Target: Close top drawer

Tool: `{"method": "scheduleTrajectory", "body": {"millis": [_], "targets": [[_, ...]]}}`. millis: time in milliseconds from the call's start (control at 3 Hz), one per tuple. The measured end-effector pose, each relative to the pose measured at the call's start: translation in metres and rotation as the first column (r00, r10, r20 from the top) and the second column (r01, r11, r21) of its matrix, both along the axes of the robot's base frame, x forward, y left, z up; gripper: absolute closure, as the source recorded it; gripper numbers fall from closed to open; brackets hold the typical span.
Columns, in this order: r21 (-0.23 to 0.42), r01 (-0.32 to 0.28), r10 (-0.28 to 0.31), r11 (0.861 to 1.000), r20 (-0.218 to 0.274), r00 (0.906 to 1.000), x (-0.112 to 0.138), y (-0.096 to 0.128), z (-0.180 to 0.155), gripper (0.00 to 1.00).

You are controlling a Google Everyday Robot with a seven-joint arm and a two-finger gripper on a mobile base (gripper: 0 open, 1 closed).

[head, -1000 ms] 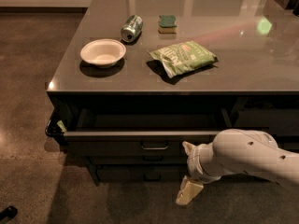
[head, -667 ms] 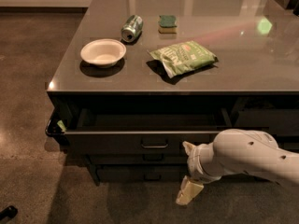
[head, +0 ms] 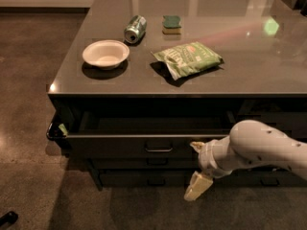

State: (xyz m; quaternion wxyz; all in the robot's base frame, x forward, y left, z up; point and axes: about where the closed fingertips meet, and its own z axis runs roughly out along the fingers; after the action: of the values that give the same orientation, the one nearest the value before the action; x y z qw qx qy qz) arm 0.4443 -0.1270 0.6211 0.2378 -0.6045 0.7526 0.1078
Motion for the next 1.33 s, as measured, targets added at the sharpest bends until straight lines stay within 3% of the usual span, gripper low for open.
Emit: {"method": "scheduleTrajectory", "body": {"millis": [333,667,1000,1333], "targets": [[0.016,-0.006,0.005,1.000,0.024,0.9997,0.038,0.004,0.005,0.00],[0.016,-0.006,0.005,1.000,0.024,0.9997,0.038,0.004,0.005,0.00],[0.001,-0.032,0.032,0.999,0.050,0.9982,0.057,0.007,0.010,0.00],[-0.012,-0.049,0.050,0.999,0.047,0.9977,0.069,0.008,0.008,0.00]]}}
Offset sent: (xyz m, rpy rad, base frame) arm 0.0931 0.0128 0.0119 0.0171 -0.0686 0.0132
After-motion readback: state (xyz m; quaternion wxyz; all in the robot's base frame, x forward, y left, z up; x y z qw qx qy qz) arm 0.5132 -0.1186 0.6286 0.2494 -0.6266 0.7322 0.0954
